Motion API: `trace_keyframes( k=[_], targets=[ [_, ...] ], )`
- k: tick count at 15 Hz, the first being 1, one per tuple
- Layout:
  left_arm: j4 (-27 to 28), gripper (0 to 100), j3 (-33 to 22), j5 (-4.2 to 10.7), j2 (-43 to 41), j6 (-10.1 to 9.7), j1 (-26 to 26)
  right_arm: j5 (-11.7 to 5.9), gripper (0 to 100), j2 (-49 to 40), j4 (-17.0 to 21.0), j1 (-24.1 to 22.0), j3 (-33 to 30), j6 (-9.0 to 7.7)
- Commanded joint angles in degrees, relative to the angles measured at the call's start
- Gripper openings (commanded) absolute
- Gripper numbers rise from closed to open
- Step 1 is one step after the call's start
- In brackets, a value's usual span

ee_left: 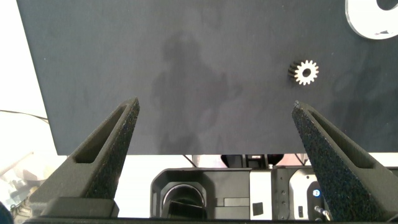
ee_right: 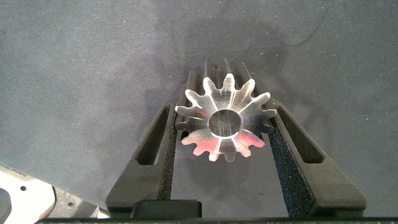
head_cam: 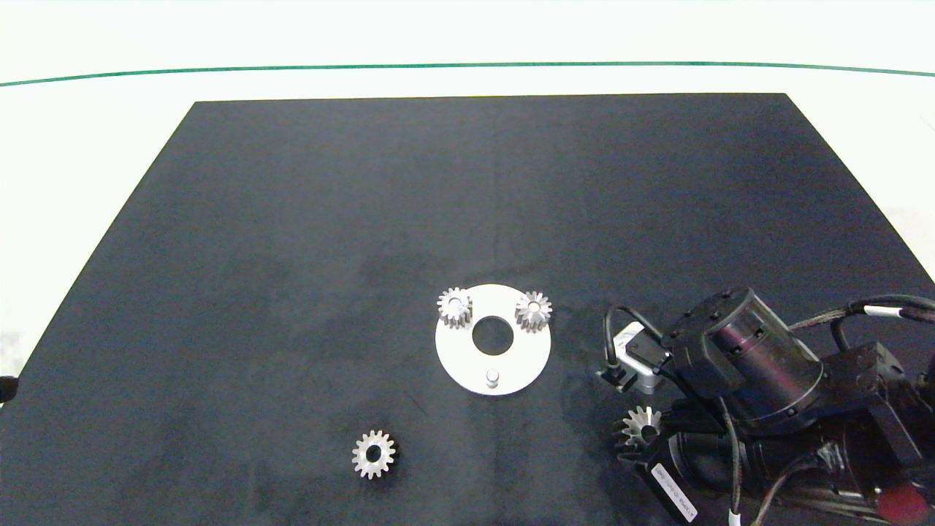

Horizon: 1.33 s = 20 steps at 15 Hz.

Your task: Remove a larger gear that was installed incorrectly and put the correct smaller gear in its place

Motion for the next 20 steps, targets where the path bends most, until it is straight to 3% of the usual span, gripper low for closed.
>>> trace_keyframes(
  k=[1,11,12,20],
  targets=[
    [0.34,100,-0.02,0.05,0.30,-0.09,-0.01,-0.14,0,0.37,0.15,-0.02,0.29,0.05],
    [0.34,100,-0.02,0.05,0.30,0.00,-0.01,-0.31,0,1.42,0.15,-0.46,1.17,-0.31],
    [0.34,100,-0.02,0.05,0.30,0.00,-0.01,-0.31,100,1.42,0.15,-0.38,1.26,-0.31],
    [0.34,100,0.24,0.05,0.65,-0.09,-0.10,-0.22,100,-0.86,0.15,0.06,1.34,-0.39]
  ],
)
